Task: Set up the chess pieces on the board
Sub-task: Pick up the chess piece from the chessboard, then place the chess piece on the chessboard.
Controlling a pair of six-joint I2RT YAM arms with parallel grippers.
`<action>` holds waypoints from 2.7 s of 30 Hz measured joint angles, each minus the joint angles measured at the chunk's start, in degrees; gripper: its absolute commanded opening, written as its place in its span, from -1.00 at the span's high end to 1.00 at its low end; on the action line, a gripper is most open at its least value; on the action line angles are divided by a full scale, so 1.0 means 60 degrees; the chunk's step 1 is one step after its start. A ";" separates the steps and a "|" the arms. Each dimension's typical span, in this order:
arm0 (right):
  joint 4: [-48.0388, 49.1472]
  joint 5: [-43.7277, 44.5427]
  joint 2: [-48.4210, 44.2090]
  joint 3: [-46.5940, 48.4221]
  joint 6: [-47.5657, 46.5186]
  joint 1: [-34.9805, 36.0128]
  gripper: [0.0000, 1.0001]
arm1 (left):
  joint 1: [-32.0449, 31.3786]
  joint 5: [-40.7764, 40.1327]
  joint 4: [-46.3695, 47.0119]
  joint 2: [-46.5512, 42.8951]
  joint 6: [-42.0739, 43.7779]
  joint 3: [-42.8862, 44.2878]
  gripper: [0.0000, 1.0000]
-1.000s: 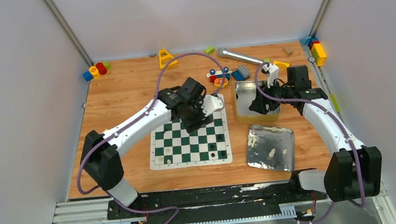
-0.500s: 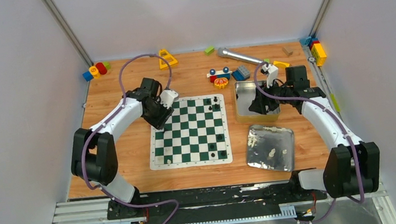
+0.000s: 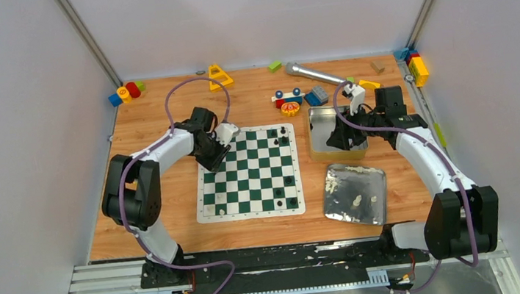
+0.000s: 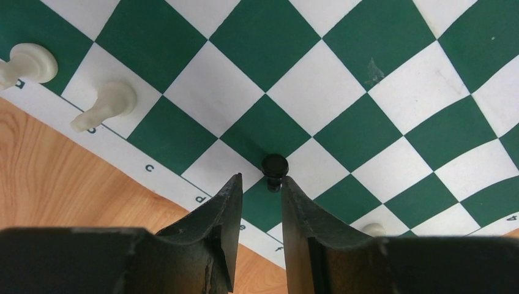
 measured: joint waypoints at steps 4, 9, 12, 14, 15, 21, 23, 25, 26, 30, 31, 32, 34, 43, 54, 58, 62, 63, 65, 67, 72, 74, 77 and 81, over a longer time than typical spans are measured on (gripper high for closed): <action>0.0000 -0.0018 0.0000 0.0000 0.0000 0.0000 -0.11 | 0.0000 0.0124 0.0036 0.0098 0.0007 0.0000 0.29; 0.0000 -0.0025 0.0000 0.0000 0.0000 0.0000 -0.10 | 0.0000 0.0131 0.0098 0.0120 0.0044 -0.0051 0.30; -0.0004 -0.0029 0.0004 0.0000 0.0000 0.0000 -0.10 | 0.0000 0.0131 0.0106 0.0120 0.0058 -0.0117 0.30; -0.0004 -0.0036 0.0004 0.0000 0.0000 0.0000 -0.10 | 0.0000 0.0131 0.0113 0.0120 0.0073 -0.0135 0.28; -0.0004 -0.0036 0.0004 0.0000 0.0000 0.0000 -0.10 | 0.0000 0.0131 0.0124 0.0120 0.0073 -0.0146 0.25; -0.0004 -0.0055 0.0007 0.0000 0.0000 0.0000 -0.10 | 0.0000 0.0124 0.0146 0.0120 0.0076 -0.0237 0.15; -0.0004 -0.0062 0.0029 0.0000 0.0000 0.0000 -0.10 | 0.0000 0.0120 0.0153 0.0120 0.0080 -0.0255 0.14; -0.0004 -0.0069 0.0055 0.0000 0.0000 0.0000 -0.10 | 0.0000 0.0120 0.0160 0.0120 0.0080 -0.0288 0.14; -0.0004 -0.0076 0.0066 0.0000 0.0000 0.0000 -0.10 | 0.0000 0.0120 0.0164 0.0120 0.0084 -0.0310 0.15; -0.0007 -0.0098 0.0080 0.0000 0.0000 0.0000 -0.10 | 0.0000 0.0117 0.0171 0.0120 0.0113 -0.0331 0.20; -0.0007 -0.0102 0.0084 0.0000 0.0000 0.0000 -0.10 | 0.0000 0.0109 0.0178 0.0120 0.0117 -0.0335 0.22; -0.0007 -0.0106 0.0091 0.0000 0.0000 0.0000 -0.10 | 0.0000 0.0102 0.0200 0.0120 0.0124 -0.0346 0.26; -0.0007 -0.0117 0.0106 0.0000 0.0000 0.0000 -0.10 | 0.0000 0.0076 0.0229 0.0120 0.0149 -0.0350 0.34; -0.0007 -0.0127 0.0124 0.0000 0.0004 0.0000 -0.09 | 0.0011 0.0091 0.0226 0.0120 0.0219 -0.0350 0.71; 0.0036 -0.0878 0.0339 0.0189 0.0091 0.0222 -0.09 | 0.0015 0.1093 -0.0051 0.0033 0.0488 -0.0335 1.00; 0.0452 -0.1610 0.0827 0.0401 0.0339 0.0714 -0.11 | -0.0011 0.2084 -0.0554 -0.0219 0.0718 -0.0007 1.00; 0.1137 -0.2390 0.1778 0.0758 0.0845 0.1486 -0.15 | -0.0299 0.3075 -0.0780 -0.0834 0.0903 0.0543 1.00; 0.1275 -0.2561 0.2047 0.0863 0.0965 0.1701 -0.15 | -0.0452 0.3264 -0.0809 -0.1013 0.0962 0.0652 1.00; 0.1501 -0.2889 0.2579 0.1122 0.1195 0.2135 -0.17 | -0.0827 0.3599 -0.0841 -0.1348 0.1053 0.0860 1.00; 0.1668 -0.3206 0.3129 0.1435 0.1406 0.2590 -0.18 | -0.1282 0.3876 -0.0816 -0.1628 0.1107 0.0998 1.00; 0.2018 -0.3832 0.3952 0.2018 0.2000 0.3348 -0.16 | -0.2160 0.4135 -0.0674 -0.2004 0.1115 0.1035 1.00; 0.2135 -0.4109 0.4160 0.2208 0.2331 0.3486 -0.14 | -0.2386 0.4142 -0.0627 -0.2073 0.1115 0.1035 1.00; 0.2248 -0.4324 0.4375 0.2401 0.2626 0.3577 -0.11 | -0.2561 0.4127 -0.0561 -0.2149 0.1111 0.1035 1.00; 0.2361 -0.4484 0.4626 0.2477 0.2823 0.3734 -0.11 | -0.2623 0.4124 -0.0452 -0.2182 0.1100 0.1031 1.00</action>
